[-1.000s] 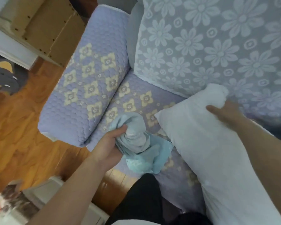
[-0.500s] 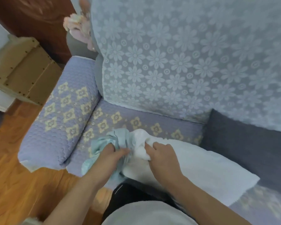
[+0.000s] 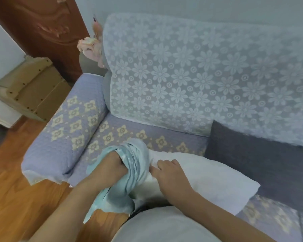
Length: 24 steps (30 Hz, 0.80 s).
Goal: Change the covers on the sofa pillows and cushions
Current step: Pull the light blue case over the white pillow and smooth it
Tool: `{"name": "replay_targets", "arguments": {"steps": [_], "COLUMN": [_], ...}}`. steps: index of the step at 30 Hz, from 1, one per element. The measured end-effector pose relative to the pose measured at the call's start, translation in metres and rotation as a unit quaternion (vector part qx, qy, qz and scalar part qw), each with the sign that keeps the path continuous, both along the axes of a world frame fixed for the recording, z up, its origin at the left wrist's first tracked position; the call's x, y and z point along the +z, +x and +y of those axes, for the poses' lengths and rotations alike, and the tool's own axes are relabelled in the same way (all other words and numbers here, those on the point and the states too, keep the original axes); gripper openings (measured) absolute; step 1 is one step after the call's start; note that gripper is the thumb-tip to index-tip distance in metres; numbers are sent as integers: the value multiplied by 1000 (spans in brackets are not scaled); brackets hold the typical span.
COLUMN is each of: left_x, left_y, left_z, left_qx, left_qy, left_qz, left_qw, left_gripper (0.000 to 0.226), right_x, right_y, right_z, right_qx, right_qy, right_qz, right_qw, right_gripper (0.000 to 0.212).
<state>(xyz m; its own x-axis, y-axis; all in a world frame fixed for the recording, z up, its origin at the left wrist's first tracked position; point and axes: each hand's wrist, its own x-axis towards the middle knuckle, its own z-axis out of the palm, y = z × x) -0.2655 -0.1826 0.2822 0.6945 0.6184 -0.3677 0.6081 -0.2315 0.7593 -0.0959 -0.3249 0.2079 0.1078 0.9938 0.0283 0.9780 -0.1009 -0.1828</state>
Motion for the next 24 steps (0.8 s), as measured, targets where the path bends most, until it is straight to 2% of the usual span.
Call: {"name": "replay_targets", "arguments": {"steps": [1, 3, 5, 7, 9, 10, 13, 16, 19, 21, 24], "left_x": [-1, -6, -5, -8, -8, -7, -4, -2, -8, -13, -20], "left_y": [4, 13, 22, 24, 19, 14, -2, -2, 17, 34, 54], "left_z": [-7, -24, -35, -35, -26, -24, -20, -17, -21, -27, -37], "left_qx": [-51, -123, -144, -148, -166, -180, -205, -206, -250, -244, -214], "left_qy": [10, 61, 114, 139, 108, 81, 57, 112, 228, 280, 306], "left_qz": [44, 112, 105, 83, 83, 85, 64, 59, 99, 158, 244], "left_qw": [998, 984, 977, 976, 977, 977, 975, 970, 936, 915, 895], "left_gripper": [16, 38, 43, 38, 33, 34, 34, 23, 6, 22, 23], "right_x": [0, -5, -8, -2, 3, 4, 4, 4, 9, 10, 12], "right_y": [-2, -5, -7, -4, 0, 2, 1, -3, -1, 5, 21], "right_z": [0, -1, -4, -6, -10, -11, -13, -6, 4, 7, 4], "right_qx": [0, -8, -75, -197, -283, -302, -289, -242, -241, -252, -255], "right_qy": [2, 13, 29, 45, 42, 39, 31, 22, 23, 29, -19], "right_qz": [-2, 28, 140, 275, 400, 428, 445, 439, 455, 462, 485], "right_qw": [1000, 999, 987, 940, 870, 851, 847, 865, 857, 850, 836], "right_gripper": [43, 32, 20, 6, 22, 28, 30, 28, 29, 27, 14]}}
